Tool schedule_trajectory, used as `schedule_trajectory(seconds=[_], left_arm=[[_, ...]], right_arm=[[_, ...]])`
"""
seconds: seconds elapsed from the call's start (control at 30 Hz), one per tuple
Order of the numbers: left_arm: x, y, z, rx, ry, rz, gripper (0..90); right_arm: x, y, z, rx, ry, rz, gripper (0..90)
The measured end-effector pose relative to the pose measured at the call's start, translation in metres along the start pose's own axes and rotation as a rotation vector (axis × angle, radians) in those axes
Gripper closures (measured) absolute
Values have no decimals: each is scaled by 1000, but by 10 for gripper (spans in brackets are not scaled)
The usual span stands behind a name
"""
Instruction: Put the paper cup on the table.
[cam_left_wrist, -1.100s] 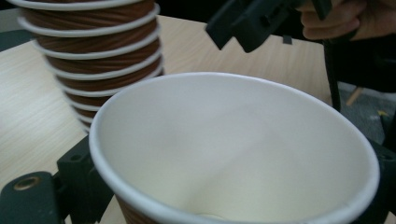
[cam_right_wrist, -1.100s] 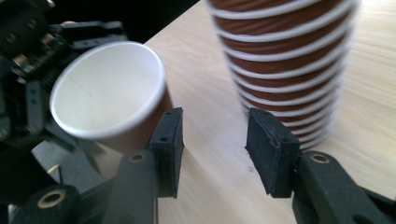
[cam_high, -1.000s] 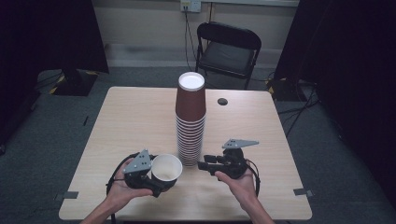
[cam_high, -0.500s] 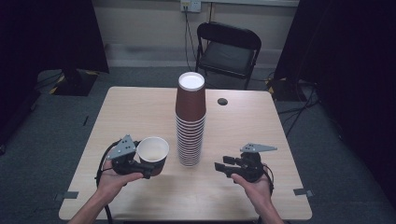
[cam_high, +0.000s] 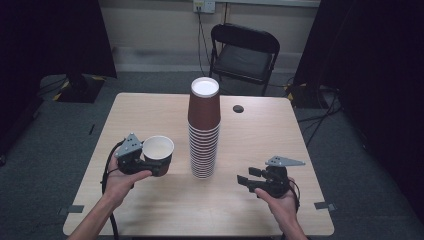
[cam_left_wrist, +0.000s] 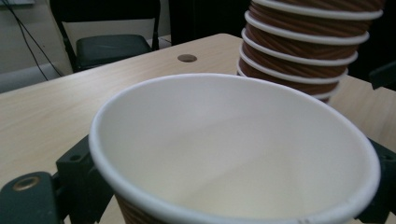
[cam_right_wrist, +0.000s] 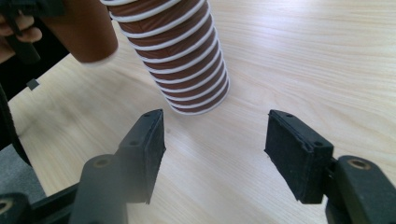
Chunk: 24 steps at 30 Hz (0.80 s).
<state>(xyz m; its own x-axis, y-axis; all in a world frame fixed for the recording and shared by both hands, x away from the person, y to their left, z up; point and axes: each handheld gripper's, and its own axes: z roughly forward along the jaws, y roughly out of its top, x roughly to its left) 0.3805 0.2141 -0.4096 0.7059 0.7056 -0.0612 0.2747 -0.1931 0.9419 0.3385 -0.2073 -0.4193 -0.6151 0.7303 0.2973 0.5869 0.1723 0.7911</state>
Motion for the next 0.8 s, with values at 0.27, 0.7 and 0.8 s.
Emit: schedule_trajectory(seconds=[0.27,0.7,0.8], left_arm=[[18,12,19,-49,51,-12,91],[49,-2,56,5,148,-37,91],[52,-5,61,16,155,-30,91]], right_arm=[[-6,-5,5,11,0,24,367],[-14,-9,8,21,1,38,366],[-14,-9,8,25,6,36,374]])
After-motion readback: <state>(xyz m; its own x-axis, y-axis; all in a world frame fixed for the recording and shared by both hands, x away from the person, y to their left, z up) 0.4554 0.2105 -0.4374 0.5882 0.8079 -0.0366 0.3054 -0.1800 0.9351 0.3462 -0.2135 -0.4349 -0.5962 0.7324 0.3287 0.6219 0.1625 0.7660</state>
